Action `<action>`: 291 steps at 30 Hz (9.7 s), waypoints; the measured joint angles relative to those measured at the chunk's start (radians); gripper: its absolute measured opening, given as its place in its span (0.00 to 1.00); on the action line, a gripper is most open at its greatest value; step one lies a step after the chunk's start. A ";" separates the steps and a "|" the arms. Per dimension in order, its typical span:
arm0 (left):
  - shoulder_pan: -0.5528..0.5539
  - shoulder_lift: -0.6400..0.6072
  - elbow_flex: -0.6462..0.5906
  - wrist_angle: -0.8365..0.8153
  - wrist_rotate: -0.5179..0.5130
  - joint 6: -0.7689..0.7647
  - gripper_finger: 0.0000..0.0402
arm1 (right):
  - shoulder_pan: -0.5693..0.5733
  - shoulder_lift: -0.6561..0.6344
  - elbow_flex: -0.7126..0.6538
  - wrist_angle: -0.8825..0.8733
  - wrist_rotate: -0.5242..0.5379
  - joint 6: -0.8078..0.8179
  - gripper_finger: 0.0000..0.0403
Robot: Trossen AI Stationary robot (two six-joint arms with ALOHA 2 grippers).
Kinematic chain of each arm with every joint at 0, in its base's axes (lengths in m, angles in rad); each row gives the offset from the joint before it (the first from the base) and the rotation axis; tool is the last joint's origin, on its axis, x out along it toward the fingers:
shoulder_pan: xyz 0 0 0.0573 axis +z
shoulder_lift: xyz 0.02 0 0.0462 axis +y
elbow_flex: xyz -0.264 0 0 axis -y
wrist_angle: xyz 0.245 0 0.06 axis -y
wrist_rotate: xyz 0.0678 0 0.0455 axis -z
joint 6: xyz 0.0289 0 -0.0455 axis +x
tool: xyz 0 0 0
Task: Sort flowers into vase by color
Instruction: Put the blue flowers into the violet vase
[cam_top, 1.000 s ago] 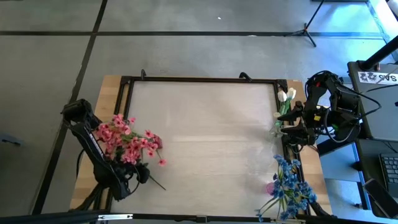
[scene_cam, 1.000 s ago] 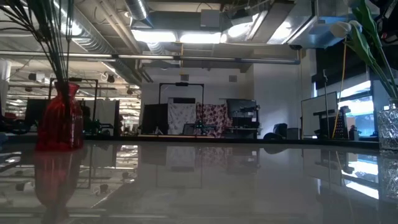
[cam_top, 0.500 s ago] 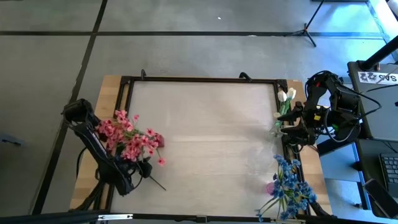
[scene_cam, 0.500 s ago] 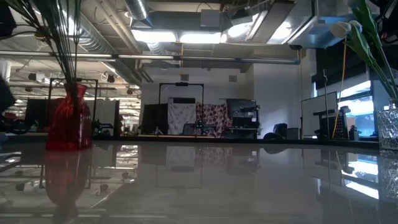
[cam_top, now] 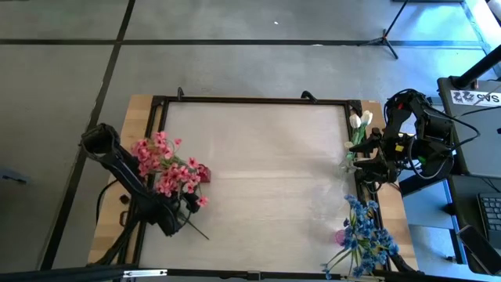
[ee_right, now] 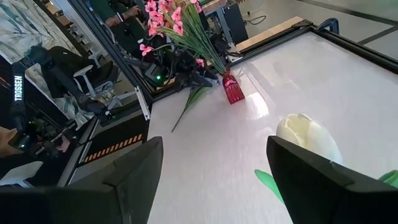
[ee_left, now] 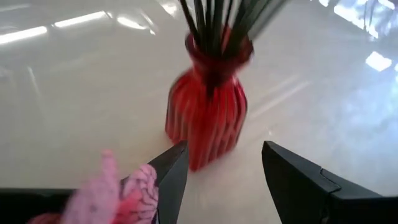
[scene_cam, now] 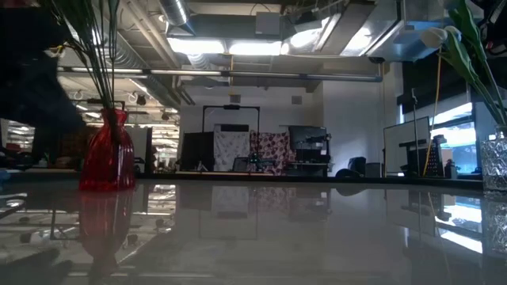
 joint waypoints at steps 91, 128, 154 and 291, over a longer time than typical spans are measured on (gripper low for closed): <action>0.034 -0.001 0.102 0.459 0.930 -0.306 0.00 | 0.000 0.001 0.000 -0.022 -0.142 0.026 0.71; 0.216 -0.002 -0.012 0.397 1.012 -0.499 0.64 | 0.000 0.001 0.000 -0.056 -0.166 0.025 0.71; 0.105 -0.002 0.093 0.662 1.065 -0.119 0.02 | 0.000 0.001 0.000 -0.043 -0.190 0.018 0.71; 0.699 -0.009 0.799 1.204 0.870 1.672 0.36 | -0.775 -0.126 0.001 0.859 -1.076 -1.054 0.01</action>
